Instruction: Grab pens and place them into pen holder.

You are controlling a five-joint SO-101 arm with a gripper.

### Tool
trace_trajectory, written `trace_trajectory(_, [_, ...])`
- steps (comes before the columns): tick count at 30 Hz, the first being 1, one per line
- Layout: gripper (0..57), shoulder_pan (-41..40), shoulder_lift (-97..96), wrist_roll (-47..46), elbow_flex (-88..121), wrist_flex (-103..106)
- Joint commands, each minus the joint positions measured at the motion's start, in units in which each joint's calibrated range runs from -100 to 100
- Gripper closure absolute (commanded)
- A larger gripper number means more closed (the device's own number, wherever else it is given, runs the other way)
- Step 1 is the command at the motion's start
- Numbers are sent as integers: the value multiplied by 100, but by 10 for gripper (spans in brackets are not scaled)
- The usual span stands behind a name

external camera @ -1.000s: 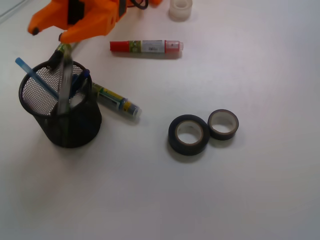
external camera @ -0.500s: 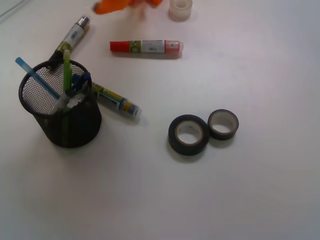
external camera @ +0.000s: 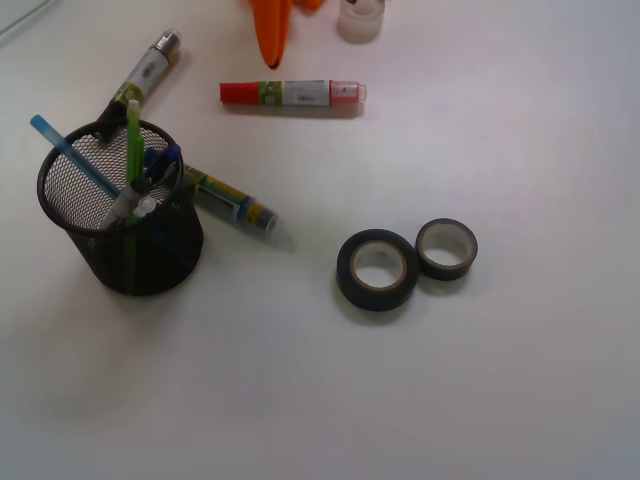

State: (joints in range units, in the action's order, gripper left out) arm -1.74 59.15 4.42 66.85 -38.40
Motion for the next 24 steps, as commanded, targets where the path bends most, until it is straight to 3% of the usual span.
trace_trajectory(1, [567, -24, 847, -293, 453, -797])
trace_trajectory(12, [570, -24, 2504, -728, 2681, -1042])
trace_trajectory(24, [569, -47, 3924, -464, 2862, -2328])
